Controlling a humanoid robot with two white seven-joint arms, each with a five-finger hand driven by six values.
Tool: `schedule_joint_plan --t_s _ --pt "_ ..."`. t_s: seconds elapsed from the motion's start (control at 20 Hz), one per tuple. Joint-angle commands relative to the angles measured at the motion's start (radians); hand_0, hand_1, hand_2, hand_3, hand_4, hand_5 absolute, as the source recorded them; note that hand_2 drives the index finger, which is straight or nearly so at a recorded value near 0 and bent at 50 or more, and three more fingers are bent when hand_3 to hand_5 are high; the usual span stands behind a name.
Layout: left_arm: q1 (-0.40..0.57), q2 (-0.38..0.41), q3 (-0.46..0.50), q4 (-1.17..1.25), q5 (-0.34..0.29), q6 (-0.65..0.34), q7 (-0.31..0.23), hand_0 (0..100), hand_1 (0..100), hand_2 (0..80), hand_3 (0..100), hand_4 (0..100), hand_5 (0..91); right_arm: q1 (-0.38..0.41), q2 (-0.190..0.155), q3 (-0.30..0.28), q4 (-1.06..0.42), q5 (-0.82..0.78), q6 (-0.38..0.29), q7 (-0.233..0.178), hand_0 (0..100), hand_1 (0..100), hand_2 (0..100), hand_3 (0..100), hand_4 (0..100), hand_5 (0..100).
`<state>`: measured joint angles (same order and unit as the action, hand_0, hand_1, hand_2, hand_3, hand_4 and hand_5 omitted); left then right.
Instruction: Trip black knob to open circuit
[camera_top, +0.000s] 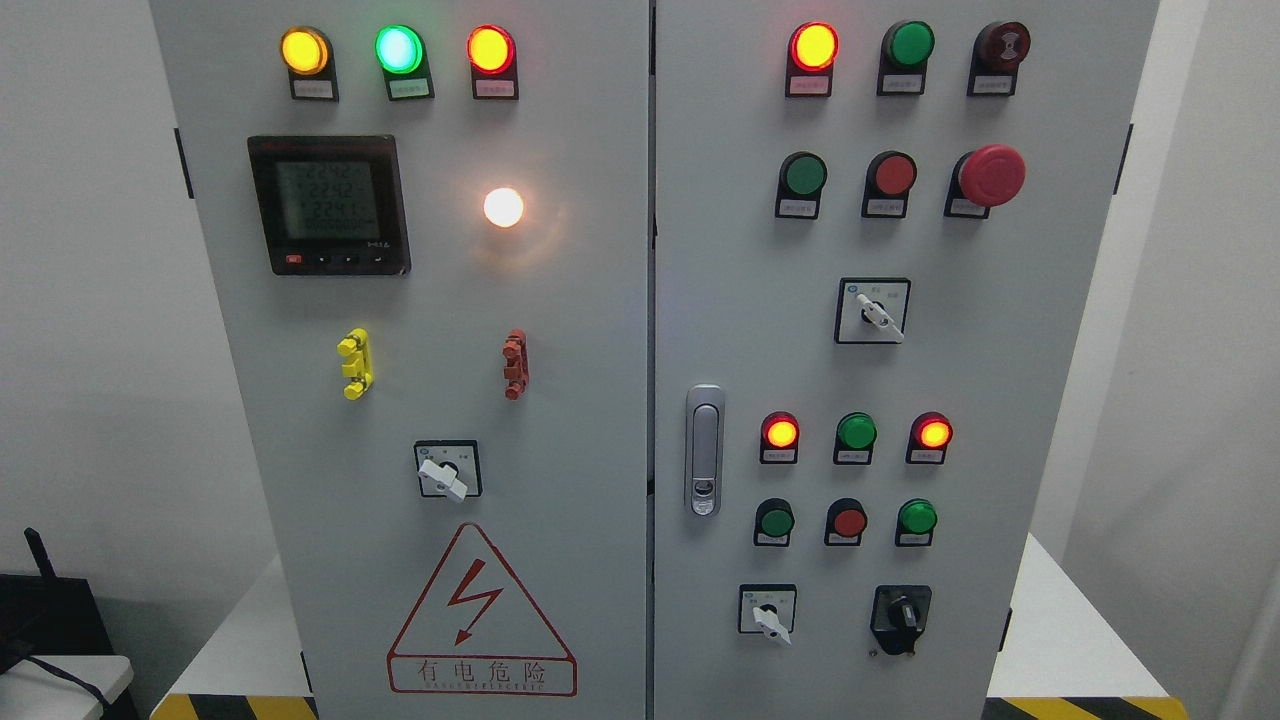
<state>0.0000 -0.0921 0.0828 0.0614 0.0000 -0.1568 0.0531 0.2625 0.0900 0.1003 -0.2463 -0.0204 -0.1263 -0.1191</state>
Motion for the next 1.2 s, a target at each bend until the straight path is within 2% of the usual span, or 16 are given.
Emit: schedule_joint_plan --t_s 0.0,0.55,0.8,0.9,1.15 --pt "-0.008 0.000 0.000 0.000 -0.032 0.000 0.001 12 39 0.0 0 0 0.0 -0.003 0.001 -0.002 0.005 0.020 0.001 0.007 17 24 0 2 10 17" --pt "-0.008 0.000 0.000 0.000 -0.034 0.000 0.001 12 39 0.0 0 0 0.0 0.027 0.001 0.001 -0.008 0.022 -0.016 0.007 17 25 0 4 14 16" --pt "-0.008 0.000 0.000 0.000 -0.034 0.000 0.001 12 39 0.0 0 0 0.0 0.115 -0.003 0.003 -0.172 0.026 -0.019 0.007 17 29 0 8 18 16" --pt "-0.008 0.000 0.000 0.000 -0.034 0.000 0.001 12 39 0.0 0 0 0.0 0.156 -0.003 0.003 -0.250 0.030 -0.053 0.006 18 31 0 9 19 14" --pt "-0.009 0.000 0.000 0.000 -0.034 0.000 0.001 12 39 0.0 0 0 0.0 0.286 -0.016 0.013 -0.430 0.037 -0.193 -0.004 20 34 0 17 23 12"
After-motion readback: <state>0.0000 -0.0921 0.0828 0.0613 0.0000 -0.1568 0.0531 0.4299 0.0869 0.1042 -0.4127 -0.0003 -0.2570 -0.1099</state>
